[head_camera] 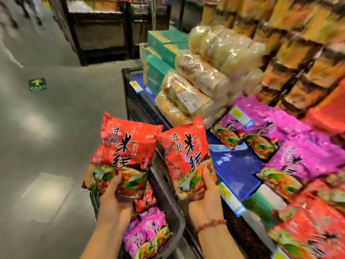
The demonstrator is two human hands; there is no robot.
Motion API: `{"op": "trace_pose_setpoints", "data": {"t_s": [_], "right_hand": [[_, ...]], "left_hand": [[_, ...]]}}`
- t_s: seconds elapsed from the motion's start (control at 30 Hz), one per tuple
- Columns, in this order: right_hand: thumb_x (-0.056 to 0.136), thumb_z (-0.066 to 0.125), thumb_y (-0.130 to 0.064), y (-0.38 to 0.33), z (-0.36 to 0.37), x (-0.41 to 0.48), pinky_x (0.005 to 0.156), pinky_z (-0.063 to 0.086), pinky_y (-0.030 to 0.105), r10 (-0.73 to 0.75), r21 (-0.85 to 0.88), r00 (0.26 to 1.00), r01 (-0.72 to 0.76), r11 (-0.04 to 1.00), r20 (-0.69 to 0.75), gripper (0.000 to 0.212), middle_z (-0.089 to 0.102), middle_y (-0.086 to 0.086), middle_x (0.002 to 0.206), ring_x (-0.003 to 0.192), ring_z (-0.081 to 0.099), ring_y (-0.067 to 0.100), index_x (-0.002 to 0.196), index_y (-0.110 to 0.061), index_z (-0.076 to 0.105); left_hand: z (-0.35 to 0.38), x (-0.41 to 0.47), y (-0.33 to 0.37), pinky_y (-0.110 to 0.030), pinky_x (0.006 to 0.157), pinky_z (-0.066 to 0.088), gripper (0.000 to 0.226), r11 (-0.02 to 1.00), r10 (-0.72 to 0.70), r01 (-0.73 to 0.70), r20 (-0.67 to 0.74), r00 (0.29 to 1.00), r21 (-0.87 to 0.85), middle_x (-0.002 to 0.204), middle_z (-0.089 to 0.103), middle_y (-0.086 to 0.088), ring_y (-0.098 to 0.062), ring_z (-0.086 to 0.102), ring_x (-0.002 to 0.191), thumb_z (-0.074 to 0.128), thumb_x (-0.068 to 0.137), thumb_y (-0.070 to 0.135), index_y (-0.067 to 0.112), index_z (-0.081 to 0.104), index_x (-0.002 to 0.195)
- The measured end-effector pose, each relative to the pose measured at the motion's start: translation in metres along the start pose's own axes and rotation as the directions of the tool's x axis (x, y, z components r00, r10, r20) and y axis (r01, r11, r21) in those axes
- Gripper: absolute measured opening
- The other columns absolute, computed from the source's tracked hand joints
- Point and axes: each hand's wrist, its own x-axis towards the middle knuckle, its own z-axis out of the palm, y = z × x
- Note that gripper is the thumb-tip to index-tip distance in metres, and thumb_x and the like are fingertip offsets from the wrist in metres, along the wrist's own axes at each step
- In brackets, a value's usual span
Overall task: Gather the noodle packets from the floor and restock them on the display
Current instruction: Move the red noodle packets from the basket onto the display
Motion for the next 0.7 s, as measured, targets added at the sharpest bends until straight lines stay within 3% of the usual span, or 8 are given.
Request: {"op": "trace_pose_setpoints", "data": {"t_s": [0.07,0.2,0.33,0.43,0.5,0.57,0.63,0.7], "right_hand": [[0.069,0.078,-0.026,-0.025,-0.015,-0.004,0.076,0.051,0.038,-0.085,0.072,0.995,0.088,0.994,-0.044,0.026,0.072,0.005,0.088,0.072,0.067,0.018,0.094,-0.019,0.073],[0.047,0.089,-0.021,-0.082,-0.053,-0.021,0.070,0.052,0.035,-0.229,0.166,0.968,0.243,0.956,-0.102,0.058,0.071,0.004,0.081,0.067,0.067,0.015,0.102,-0.016,0.068],[0.062,0.072,-0.006,-0.133,-0.106,-0.053,0.058,0.057,0.031,-0.354,0.164,0.911,0.390,0.906,-0.214,0.065,0.072,0.007,0.084,0.065,0.069,0.017,0.125,-0.012,0.056],[0.068,0.072,-0.003,-0.164,-0.148,-0.077,0.045,0.050,0.024,-0.442,0.057,0.863,0.468,0.882,-0.243,0.052,0.066,0.009,0.078,0.054,0.062,0.015,0.117,-0.011,0.055],[0.056,0.084,-0.012,-0.179,-0.174,-0.087,0.046,0.047,0.025,-0.528,-0.025,0.805,0.543,0.840,-0.268,0.058,0.059,0.011,0.074,0.055,0.060,0.016,0.105,-0.008,0.054],[0.039,0.094,-0.029,-0.193,-0.200,-0.094,0.058,0.045,0.033,-0.617,-0.151,0.737,0.601,0.785,-0.276,0.067,0.048,0.013,0.079,0.066,0.053,0.023,0.091,-0.011,0.055],[0.036,0.095,-0.038,-0.208,-0.223,-0.099,0.069,0.035,0.041,-0.659,-0.245,0.696,0.612,0.752,-0.286,0.061,0.042,0.011,0.082,0.076,0.042,0.027,0.076,-0.016,0.053],[0.042,0.090,-0.033,-0.225,-0.244,-0.106,0.064,0.032,0.040,-0.694,-0.282,0.661,0.634,0.720,-0.284,0.055,0.038,0.006,0.073,0.072,0.036,0.024,0.069,-0.014,0.047]], "left_hand": [[0.029,-0.012,-0.019,-0.024,0.055,0.058,0.023,0.999,-0.040,0.040,0.067,0.997,-0.002,0.076,0.075,0.002,-0.009,0.072,0.068,0.063,0.078,0.025,0.021,0.078,0.061],[0.076,-0.034,-0.061,-0.020,0.051,0.056,0.020,0.994,-0.108,0.105,0.128,0.986,0.036,0.079,0.075,0.004,-0.005,0.071,0.067,0.064,0.077,0.023,0.023,0.078,0.063],[0.103,-0.056,-0.116,-0.024,0.068,0.057,0.034,0.972,-0.221,0.195,0.215,0.951,0.133,0.078,0.075,0.005,-0.005,0.071,0.071,0.059,0.090,0.019,0.023,0.079,0.063],[0.120,-0.076,-0.156,-0.026,0.072,0.056,0.007,0.941,-0.320,0.268,0.288,0.903,0.205,0.087,0.075,0.004,-0.006,0.070,0.076,0.073,0.075,0.024,0.022,0.080,0.073],[0.127,-0.083,-0.184,-0.020,0.060,0.055,0.048,0.918,-0.390,0.328,0.368,0.844,0.221,0.102,0.073,0.002,-0.005,0.063,0.083,0.094,0.049,0.029,0.019,0.080,0.094],[0.139,-0.097,-0.210,-0.016,0.048,0.047,0.089,0.885,-0.461,0.387,0.371,0.806,0.259,0.109,0.071,-0.001,-0.006,0.056,0.079,0.099,0.036,0.033,0.012,0.070,0.117],[0.155,-0.114,-0.236,-0.021,0.046,0.051,0.065,0.880,-0.473,0.387,0.439,0.764,0.276,0.099,0.073,-0.003,-0.010,0.064,0.068,0.091,0.055,0.026,0.006,0.071,0.113],[0.175,-0.136,-0.255,-0.029,0.051,0.057,0.027,0.873,-0.477,0.356,0.437,0.763,0.333,0.089,0.075,-0.006,-0.017,0.072,0.072,0.076,0.067,0.023,0.008,0.079,0.088]]}}
